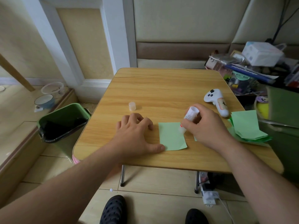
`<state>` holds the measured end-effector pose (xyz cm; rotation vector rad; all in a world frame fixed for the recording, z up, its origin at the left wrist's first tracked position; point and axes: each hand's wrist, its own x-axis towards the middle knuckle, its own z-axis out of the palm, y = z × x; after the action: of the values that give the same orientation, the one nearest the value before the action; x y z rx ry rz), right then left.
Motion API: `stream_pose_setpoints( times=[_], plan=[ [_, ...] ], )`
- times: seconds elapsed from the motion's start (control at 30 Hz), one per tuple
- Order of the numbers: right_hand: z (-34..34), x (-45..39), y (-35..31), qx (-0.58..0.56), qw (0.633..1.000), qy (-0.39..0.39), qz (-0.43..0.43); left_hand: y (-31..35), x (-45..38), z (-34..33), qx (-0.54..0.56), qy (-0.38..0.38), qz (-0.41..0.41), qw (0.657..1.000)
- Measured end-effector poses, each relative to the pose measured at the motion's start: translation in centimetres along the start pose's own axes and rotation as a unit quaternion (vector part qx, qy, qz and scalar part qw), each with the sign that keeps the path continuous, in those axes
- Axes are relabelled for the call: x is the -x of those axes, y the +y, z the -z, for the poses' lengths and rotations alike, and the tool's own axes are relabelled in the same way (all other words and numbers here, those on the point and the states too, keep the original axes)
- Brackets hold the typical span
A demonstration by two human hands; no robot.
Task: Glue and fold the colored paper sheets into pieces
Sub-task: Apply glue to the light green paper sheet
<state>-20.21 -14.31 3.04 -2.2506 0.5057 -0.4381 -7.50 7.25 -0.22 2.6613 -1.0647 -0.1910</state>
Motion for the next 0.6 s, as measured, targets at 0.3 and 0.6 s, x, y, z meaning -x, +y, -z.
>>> stream_pose_setpoints(
  times=[0.3, 0.6],
  plan=[
    [-2.9, 0.7, -1.5, -0.012, 0.996, -0.077, 0.042, 0.1, 0.1, -0.1, -0.004, 0.015, 0.005, 1.0],
    [-1.9, 0.5, -0.7, 0.008, 0.996, -0.09, 0.025, 0.0, 0.0, 0.1, -0.006, -0.004, 0.002, 1.0]
  ],
)
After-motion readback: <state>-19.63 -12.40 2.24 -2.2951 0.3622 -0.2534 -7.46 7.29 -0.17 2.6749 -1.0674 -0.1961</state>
